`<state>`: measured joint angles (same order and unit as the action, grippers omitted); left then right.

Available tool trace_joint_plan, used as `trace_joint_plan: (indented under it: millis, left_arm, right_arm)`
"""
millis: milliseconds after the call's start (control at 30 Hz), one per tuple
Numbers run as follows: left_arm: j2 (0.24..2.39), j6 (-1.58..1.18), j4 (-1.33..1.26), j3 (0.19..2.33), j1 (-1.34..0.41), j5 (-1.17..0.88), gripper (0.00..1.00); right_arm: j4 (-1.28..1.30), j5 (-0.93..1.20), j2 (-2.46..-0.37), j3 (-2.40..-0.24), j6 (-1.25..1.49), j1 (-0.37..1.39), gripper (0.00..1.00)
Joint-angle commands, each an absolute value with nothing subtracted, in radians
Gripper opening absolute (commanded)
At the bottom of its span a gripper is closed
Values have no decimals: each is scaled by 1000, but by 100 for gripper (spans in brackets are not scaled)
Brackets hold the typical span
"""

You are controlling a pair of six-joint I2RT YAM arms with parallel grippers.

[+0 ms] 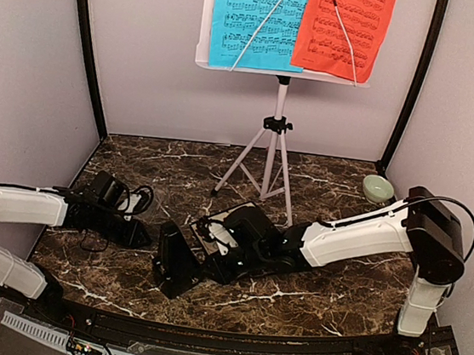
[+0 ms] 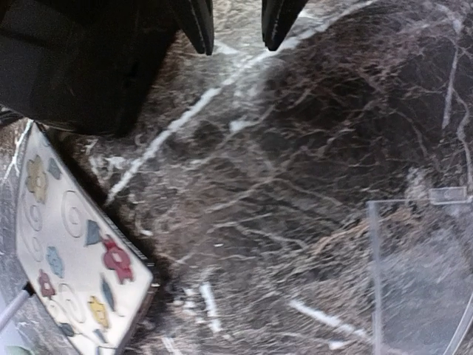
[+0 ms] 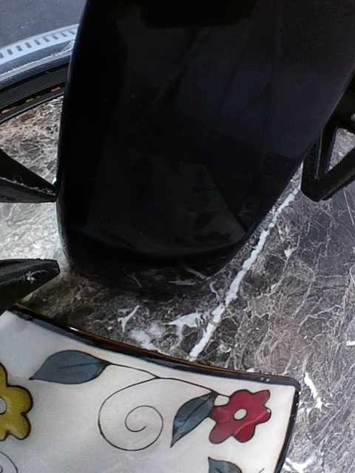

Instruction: Set up the instrument practice props

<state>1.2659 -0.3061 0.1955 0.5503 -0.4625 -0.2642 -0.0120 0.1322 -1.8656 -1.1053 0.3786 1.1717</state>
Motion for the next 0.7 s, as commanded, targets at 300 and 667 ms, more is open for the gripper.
trace_joint_plan:
  millis: [300, 667]
  left_arm:
    - [1153, -401, 60, 432, -554, -313, 22]
    - [1071, -442, 4, 370, -593, -342, 21]
  right_arm:
    - [-41, 89, -1973, -1261, 357, 1152, 27]
    - [-53, 135, -2057, -1406, 335, 1116, 28]
